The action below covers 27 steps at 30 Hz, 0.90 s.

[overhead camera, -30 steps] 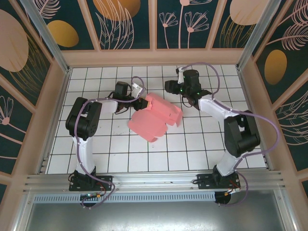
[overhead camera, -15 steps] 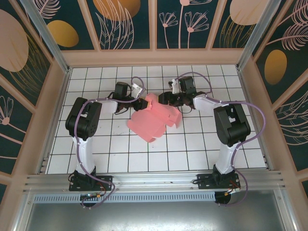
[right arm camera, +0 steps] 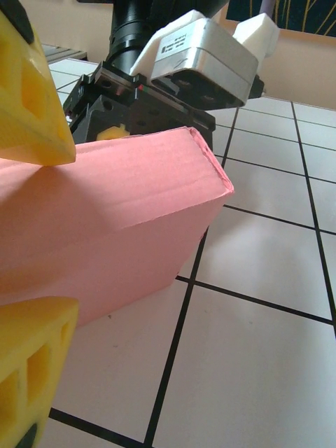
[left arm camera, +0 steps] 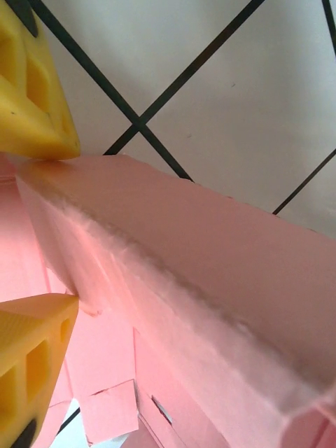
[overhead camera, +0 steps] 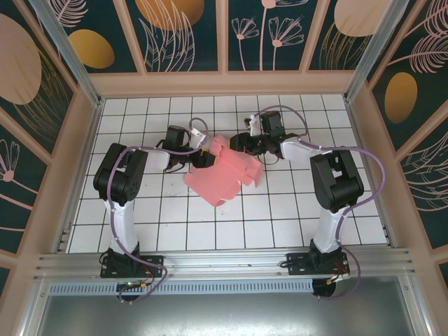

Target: Fold the paper box

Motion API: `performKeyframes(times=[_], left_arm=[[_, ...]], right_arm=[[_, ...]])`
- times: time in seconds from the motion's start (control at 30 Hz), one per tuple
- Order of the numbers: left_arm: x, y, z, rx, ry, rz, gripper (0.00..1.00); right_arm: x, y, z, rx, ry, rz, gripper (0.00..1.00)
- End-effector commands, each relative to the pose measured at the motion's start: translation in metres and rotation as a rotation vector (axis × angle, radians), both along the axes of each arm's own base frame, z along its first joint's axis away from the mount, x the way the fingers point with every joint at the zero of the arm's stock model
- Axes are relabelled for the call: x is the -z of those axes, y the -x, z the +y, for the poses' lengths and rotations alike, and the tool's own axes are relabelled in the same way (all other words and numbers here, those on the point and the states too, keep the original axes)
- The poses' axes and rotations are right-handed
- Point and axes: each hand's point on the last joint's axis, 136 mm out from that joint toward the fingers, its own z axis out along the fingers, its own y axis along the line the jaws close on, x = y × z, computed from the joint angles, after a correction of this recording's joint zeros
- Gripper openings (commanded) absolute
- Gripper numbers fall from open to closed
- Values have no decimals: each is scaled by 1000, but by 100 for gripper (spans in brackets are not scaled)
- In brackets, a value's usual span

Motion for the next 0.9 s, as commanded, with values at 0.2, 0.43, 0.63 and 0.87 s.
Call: performKeyframes(times=[0.2,0.43,0.63,0.87], left_arm=[[-9,-3,-5,9,4,-22,38],[-6,-8,-3,-7,-13,-19,41],[-4,-16,-1,-45,-26,-15,37],[-6,-20,-3,-58,-14,-16,32]], right_arm=[[0,4,10,-21,-29,9,51],[-2,8,17,-31,-36,11,51],[-1,14,26,-43,-42,19,50],[0,16,28,-38,-40,24,49]])
